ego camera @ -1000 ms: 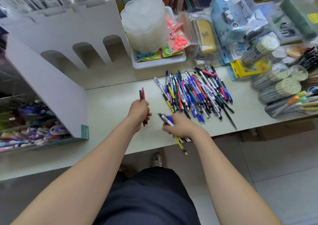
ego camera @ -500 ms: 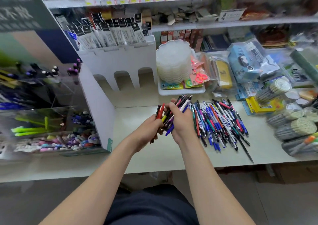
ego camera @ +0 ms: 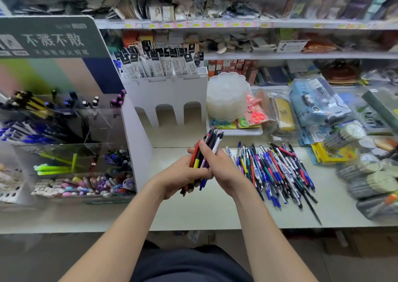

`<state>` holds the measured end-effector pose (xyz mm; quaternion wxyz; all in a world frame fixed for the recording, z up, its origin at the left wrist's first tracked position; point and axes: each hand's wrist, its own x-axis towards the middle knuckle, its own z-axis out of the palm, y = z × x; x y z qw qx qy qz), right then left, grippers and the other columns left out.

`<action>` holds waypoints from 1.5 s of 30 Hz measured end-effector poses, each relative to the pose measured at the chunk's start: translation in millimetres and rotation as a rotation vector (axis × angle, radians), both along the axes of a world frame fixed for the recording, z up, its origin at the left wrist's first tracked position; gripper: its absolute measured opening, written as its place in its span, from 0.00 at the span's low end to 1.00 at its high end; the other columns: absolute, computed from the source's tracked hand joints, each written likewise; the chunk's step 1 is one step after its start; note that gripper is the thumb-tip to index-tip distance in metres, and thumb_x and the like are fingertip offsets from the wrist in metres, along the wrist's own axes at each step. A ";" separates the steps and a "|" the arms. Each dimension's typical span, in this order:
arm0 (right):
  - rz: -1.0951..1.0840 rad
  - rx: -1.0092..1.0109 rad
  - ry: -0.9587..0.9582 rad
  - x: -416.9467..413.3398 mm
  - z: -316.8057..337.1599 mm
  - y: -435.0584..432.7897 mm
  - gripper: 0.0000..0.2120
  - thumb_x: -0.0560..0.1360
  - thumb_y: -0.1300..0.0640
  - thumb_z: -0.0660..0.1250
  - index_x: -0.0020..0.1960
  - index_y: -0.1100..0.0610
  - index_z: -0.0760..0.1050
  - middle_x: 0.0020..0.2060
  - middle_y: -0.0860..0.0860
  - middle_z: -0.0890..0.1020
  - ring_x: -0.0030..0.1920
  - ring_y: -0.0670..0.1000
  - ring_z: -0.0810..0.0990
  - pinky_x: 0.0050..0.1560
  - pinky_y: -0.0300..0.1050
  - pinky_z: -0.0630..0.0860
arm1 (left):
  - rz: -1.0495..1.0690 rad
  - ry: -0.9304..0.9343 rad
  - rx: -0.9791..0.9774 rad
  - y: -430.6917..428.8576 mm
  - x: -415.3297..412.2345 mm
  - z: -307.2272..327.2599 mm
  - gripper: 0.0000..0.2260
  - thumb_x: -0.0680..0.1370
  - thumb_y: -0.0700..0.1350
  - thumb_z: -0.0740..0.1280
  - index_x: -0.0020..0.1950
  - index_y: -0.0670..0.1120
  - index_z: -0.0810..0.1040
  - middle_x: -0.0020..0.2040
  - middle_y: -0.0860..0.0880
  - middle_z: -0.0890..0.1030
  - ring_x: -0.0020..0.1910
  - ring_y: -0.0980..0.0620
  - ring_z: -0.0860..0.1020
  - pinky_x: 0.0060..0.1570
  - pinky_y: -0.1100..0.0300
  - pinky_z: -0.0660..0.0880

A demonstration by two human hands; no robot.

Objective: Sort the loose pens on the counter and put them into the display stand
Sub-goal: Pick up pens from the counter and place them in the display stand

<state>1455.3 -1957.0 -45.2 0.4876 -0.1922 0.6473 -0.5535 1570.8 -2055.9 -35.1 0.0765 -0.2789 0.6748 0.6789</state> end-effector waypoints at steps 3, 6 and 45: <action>0.126 0.001 -0.013 -0.7 6.1 5.0 0.23 0.84 0.35 0.60 0.68 0.51 0.77 0.54 0.52 0.88 0.55 0.48 0.86 0.58 0.42 0.81 | 0.041 0.020 -0.024 0.3 2.2 2.3 0.12 0.75 0.44 0.76 0.55 0.42 0.80 0.38 0.45 0.76 0.37 0.48 0.73 0.37 0.54 0.70; 0.130 -0.045 0.002 2.3 5.2 3.7 0.22 0.86 0.42 0.62 0.66 0.59 0.77 0.47 0.56 0.85 0.49 0.53 0.83 0.60 0.47 0.77 | 0.110 0.033 0.002 -0.1 3.7 4.7 0.09 0.76 0.38 0.73 0.55 0.44 0.80 0.38 0.47 0.78 0.37 0.47 0.78 0.36 0.53 0.76; -0.634 -0.403 0.414 67.8 52.6 -53.7 0.07 0.89 0.55 0.56 0.59 0.57 0.71 0.49 0.56 0.87 0.44 0.55 0.87 0.44 0.45 0.83 | 0.116 0.037 -0.027 -59.1 108.6 30.2 0.10 0.80 0.40 0.73 0.56 0.41 0.74 0.38 0.46 0.79 0.33 0.46 0.78 0.34 0.55 0.77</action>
